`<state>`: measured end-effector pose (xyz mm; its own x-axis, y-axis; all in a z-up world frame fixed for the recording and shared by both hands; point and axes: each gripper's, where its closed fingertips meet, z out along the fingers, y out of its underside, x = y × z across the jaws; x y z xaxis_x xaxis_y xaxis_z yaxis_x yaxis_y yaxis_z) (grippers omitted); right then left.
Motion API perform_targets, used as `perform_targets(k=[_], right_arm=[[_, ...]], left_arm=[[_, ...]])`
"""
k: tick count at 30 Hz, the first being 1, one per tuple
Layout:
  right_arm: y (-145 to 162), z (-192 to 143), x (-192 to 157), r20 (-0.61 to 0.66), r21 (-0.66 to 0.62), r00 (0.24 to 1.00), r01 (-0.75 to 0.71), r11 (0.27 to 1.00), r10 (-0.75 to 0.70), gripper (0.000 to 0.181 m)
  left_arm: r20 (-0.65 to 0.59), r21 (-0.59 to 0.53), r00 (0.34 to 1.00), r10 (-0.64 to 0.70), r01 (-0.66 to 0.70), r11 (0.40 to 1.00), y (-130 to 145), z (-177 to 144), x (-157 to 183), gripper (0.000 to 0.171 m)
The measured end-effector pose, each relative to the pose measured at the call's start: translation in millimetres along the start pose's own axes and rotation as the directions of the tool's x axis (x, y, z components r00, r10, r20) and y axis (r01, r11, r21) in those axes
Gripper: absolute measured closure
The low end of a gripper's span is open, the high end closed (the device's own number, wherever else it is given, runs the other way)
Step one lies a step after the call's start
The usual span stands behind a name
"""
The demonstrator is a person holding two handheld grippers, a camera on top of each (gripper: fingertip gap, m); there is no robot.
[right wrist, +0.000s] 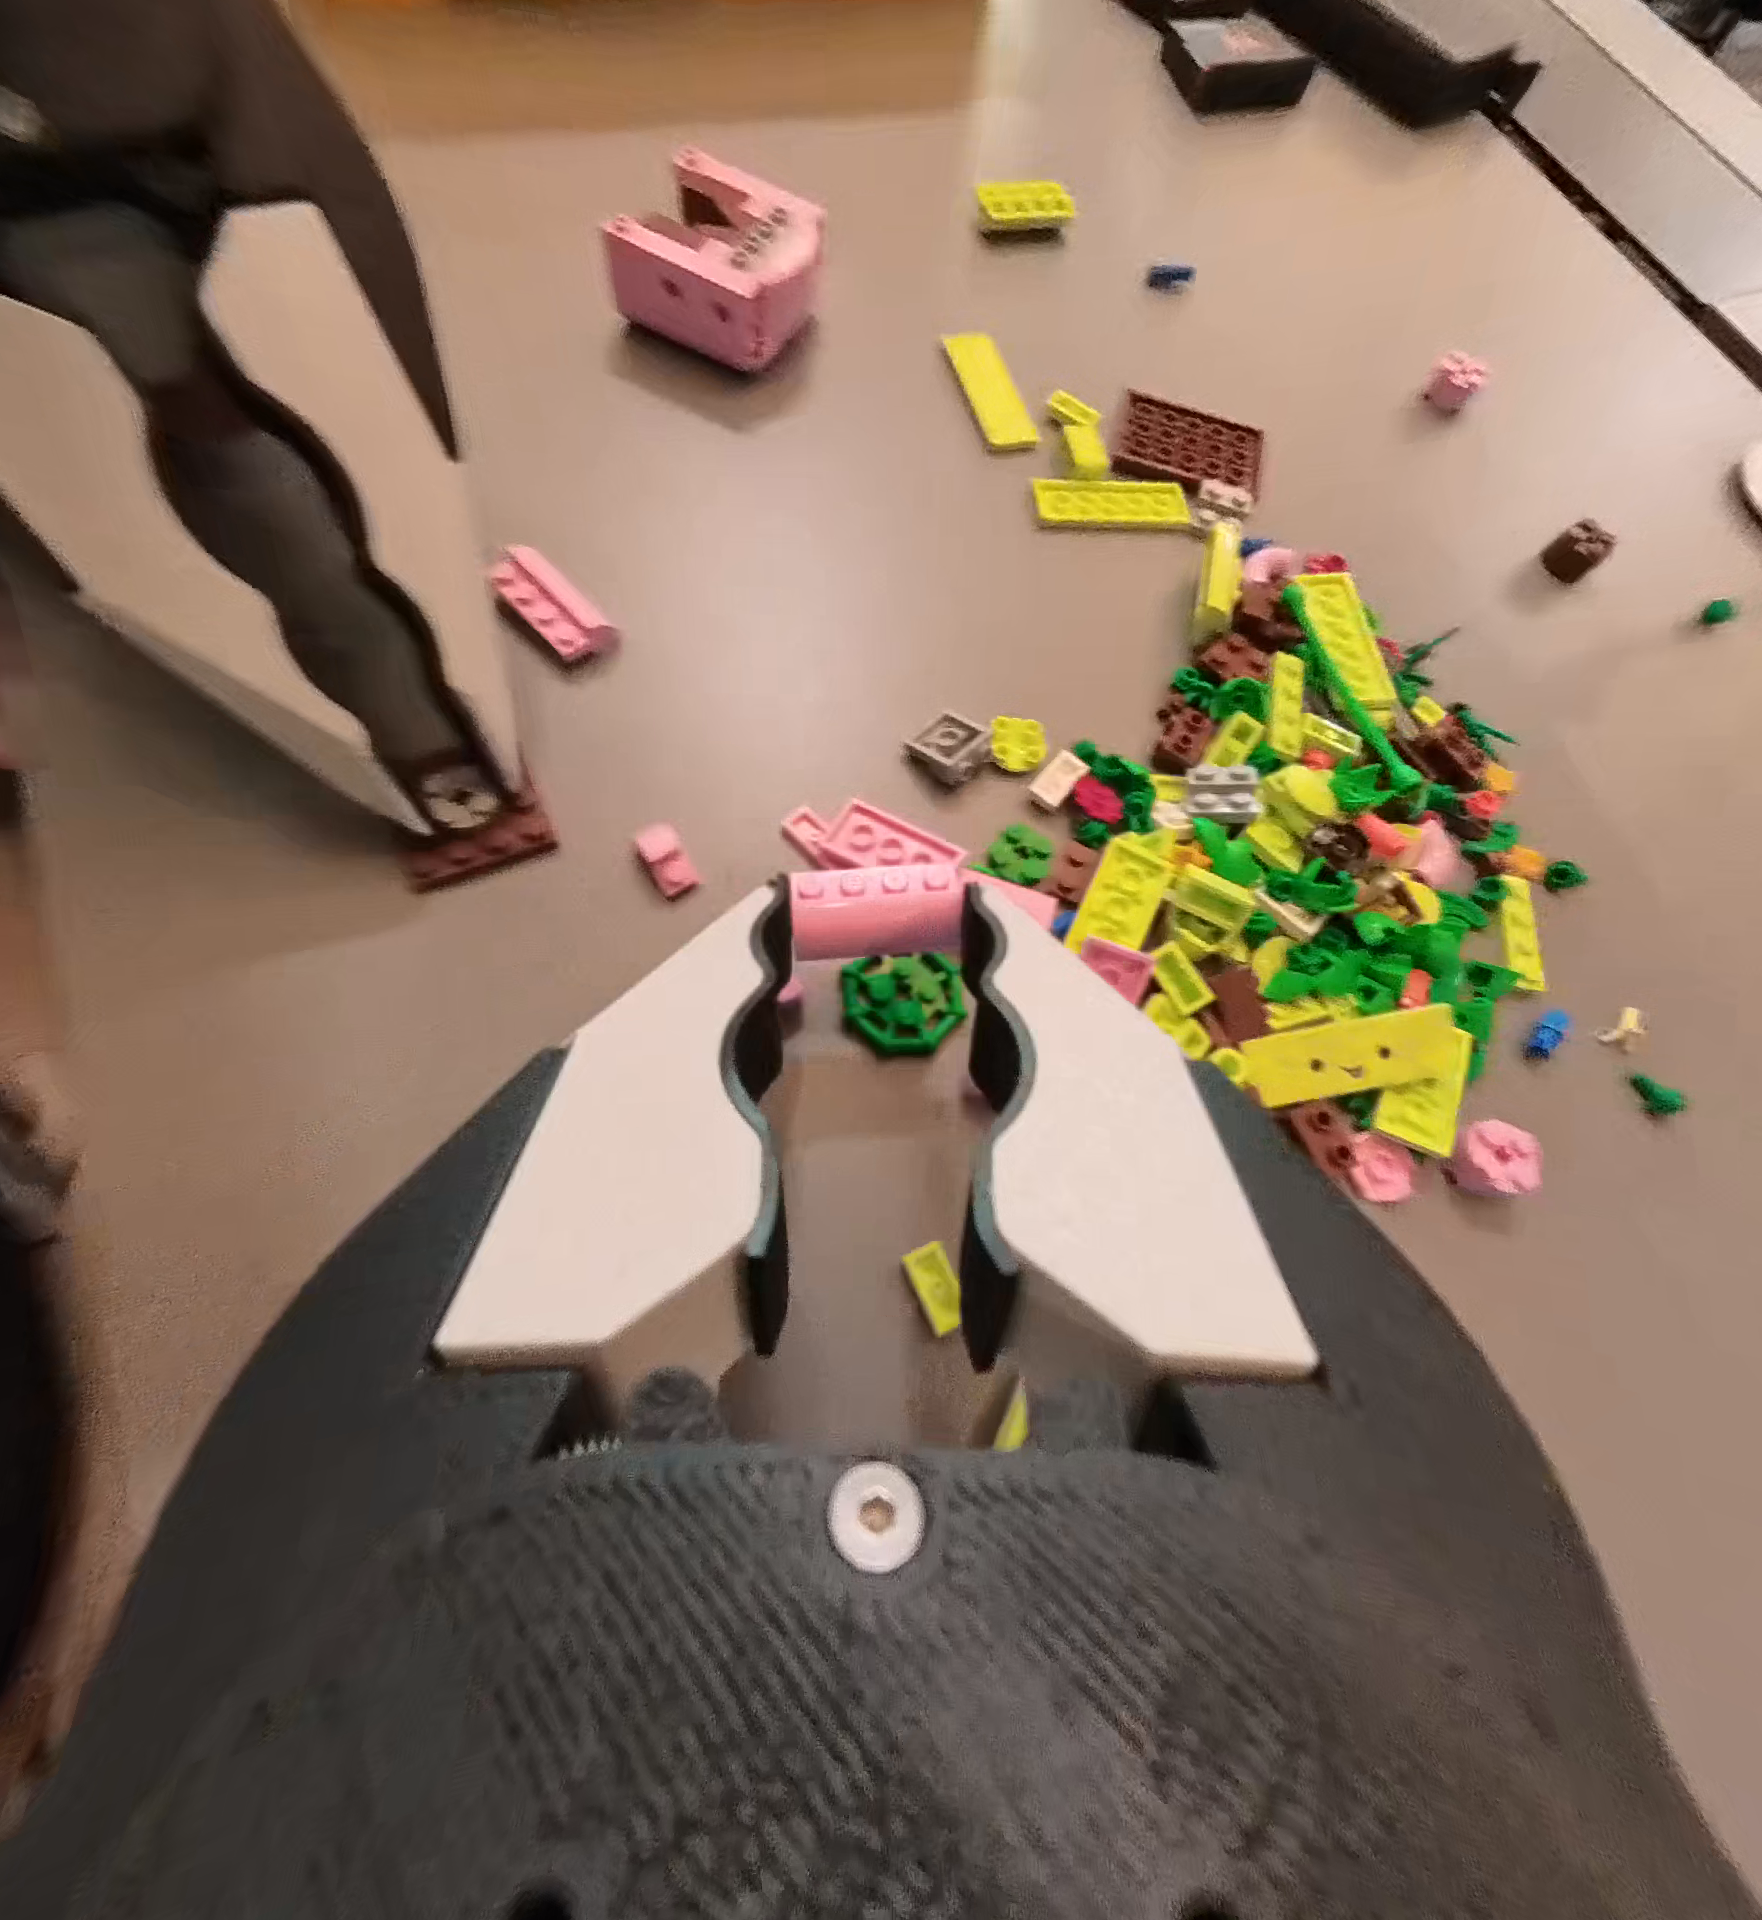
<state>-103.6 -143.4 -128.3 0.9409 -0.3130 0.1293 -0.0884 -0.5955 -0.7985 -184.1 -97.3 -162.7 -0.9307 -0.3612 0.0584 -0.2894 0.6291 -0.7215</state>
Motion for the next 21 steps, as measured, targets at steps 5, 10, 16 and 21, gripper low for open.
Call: perform_targets(k=[5,10,16,21], right_arm=[[-3.4,5.6,15.4,-0.055,0.013,0.998,-0.038,0.999,0.039,0.134],[-13.9,-6.0,-4.0,-0.027,0.081,0.999,-0.034,0.996,0.037,0.134],[-14.5,14.7,-73.8,0.16,0.044,0.987,-0.003,0.999,-0.004,0.141],[-11.6,33.5,-94.0,0.224,-0.016,0.974,0.043,0.999,-0.038,0.154]], left_arm=[[-0.012,0.012,1.0,-0.011,0.011,1.0,-0.9,-2.3,1.0,0.154],[-0.059,0.046,0.998,-0.028,0.031,0.998,-0.7,-10.4,8.8,0.13],[-0.026,0.083,0.999,-0.023,0.025,0.996,-2.8,-17.6,3.7,0.127],[0.017,0.035,1.0,-0.004,0.004,0.999,2.7,-11.1,0.8,0.13]])
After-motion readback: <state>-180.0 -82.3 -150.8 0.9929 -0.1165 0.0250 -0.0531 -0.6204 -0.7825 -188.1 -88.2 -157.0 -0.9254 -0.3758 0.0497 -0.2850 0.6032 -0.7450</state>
